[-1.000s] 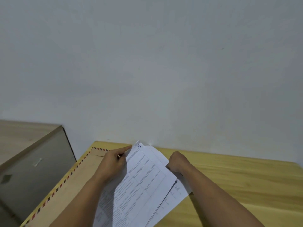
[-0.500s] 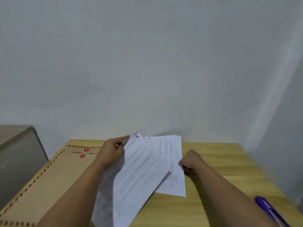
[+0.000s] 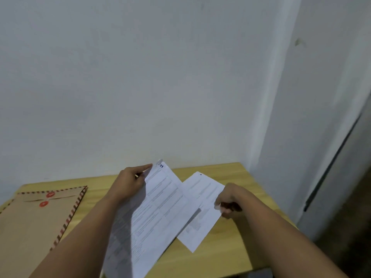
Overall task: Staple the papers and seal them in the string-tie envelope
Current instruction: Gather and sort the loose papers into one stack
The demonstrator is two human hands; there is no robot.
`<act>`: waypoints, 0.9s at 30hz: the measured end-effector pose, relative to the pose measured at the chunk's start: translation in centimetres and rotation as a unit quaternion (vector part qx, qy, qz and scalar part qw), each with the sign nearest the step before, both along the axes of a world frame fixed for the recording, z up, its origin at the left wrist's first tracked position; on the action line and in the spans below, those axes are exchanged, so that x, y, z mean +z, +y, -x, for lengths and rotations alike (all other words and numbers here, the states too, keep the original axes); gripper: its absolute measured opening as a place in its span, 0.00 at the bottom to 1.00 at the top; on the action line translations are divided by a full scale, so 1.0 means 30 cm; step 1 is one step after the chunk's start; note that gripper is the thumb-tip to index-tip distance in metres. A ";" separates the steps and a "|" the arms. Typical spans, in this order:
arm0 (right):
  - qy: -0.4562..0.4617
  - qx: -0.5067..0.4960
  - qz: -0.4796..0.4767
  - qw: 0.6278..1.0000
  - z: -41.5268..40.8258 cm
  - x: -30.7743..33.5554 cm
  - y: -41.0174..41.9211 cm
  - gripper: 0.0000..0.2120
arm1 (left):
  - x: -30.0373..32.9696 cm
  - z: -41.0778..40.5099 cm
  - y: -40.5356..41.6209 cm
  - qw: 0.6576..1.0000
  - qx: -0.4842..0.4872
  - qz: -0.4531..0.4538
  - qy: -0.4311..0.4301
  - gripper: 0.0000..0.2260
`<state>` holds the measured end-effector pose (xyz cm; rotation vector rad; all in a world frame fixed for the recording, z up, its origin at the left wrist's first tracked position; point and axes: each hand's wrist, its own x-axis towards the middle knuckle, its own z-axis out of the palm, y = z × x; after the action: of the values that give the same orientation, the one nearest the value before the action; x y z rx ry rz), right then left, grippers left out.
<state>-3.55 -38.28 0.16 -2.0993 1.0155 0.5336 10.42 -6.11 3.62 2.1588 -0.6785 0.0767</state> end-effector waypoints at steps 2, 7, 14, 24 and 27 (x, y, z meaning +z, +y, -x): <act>-0.097 -0.008 0.120 0.988 -0.039 0.006 -0.030 0.09 | -0.013 -0.019 -0.022 1.000 -0.006 0.010 0.007 0.19; -0.151 0.023 0.199 0.968 -0.139 -0.054 -0.064 0.11 | -0.070 -0.097 -0.063 0.999 -0.016 0.019 0.030 0.21; -0.125 0.033 0.182 0.975 -0.276 -0.098 -0.110 0.23 | -0.122 -0.212 -0.147 0.998 -0.038 -0.007 0.045 0.22; -0.100 0.040 0.140 0.984 -0.325 -0.102 -0.156 0.28 | -0.146 -0.189 -0.191 0.996 -0.042 0.007 0.076 0.21; -0.115 0.046 0.159 0.979 -0.302 -0.096 -0.135 0.25 | -0.138 -0.174 -0.183 0.996 -0.044 0.009 0.074 0.21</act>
<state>5.51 -42.31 -2.73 -2.4319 0.9193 0.1705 15.64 -11.59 -0.52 2.0904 -0.6831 -0.1224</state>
